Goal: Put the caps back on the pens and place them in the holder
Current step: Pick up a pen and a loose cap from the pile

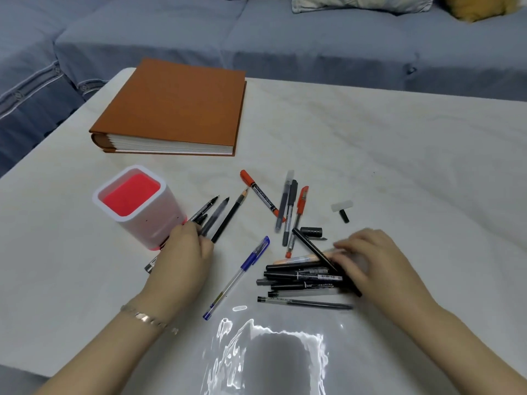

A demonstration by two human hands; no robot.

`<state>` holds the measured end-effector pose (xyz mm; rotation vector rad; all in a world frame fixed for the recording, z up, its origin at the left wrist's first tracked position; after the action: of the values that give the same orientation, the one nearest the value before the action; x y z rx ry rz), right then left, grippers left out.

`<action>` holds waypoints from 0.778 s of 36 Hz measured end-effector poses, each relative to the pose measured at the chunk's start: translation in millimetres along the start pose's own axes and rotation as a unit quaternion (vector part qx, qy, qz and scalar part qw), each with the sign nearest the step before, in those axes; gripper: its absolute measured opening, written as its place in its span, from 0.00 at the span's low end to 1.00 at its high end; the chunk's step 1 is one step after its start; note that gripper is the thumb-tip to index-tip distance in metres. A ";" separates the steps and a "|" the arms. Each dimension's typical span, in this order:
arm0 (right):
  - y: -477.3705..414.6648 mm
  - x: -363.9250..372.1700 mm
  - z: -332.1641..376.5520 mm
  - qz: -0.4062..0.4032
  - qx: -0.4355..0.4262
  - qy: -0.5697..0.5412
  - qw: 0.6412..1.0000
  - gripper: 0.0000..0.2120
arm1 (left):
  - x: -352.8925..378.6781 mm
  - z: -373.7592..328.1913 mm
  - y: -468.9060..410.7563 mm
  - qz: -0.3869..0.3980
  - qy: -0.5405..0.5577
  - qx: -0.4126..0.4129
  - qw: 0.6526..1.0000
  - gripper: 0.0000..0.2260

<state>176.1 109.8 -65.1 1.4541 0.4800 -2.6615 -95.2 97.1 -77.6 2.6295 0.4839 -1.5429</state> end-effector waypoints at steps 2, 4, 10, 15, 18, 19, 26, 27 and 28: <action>-19.0 -1.9 -8.9 -0.008 0.014 0.015 1.000 0.08 | -7.5 -8.5 4.1 -0.001 0.047 -0.012 0.999 0.06; -38.8 1.0 -18.3 -0.008 0.023 0.036 0.999 0.12 | -17.7 -18.3 8.0 -0.019 0.078 -0.017 0.997 0.06; -79.3 19.4 -48.1 0.037 0.051 0.122 0.991 0.20 | -28.4 -39.6 15.1 -0.023 0.139 0.018 0.990 0.04; -84.0 33.4 -62.4 0.062 0.050 0.146 0.986 0.13 | -22.7 -44.3 19.9 0.002 0.161 0.025 0.987 0.06; -79.8 28.7 -62.4 0.029 0.036 0.150 0.988 0.11 | -18.3 -46.2 23.0 0.018 0.175 0.021 0.984 0.05; -77.0 25.4 -60.6 0.014 0.038 0.135 0.990 0.11 | -16.7 -47.4 24.5 0.025 0.182 0.019 0.983 0.06; -37.3 -4.4 -21.7 -0.043 0.138 -0.249 0.958 0.07 | -5.6 -65.9 34.5 0.083 0.215 0.036 0.972 0.07; -31.5 -7.7 -12.0 -0.040 0.133 -0.302 0.943 0.07 | -5.6 -69.5 35.2 0.084 0.219 0.042 0.971 0.07; -25.8 -10.7 -4.1 -0.038 0.128 -0.350 0.927 0.08 | -6.1 -73.6 35.8 0.085 0.222 0.049 0.970 0.07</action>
<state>179.8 134.6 -52.2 0.4218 0.1227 -3.1224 -25.5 76.6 -39.5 3.0037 0.1942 -0.9501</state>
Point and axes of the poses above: each hand's wrist, its own y-axis away from the middle knuckle, its own x-axis out of the palm, z = x × y, the point moved 9 cm from there along -y, towards the middle knuckle, and after that the axes turned 7 degrees about -z, right-handed, at the moved point
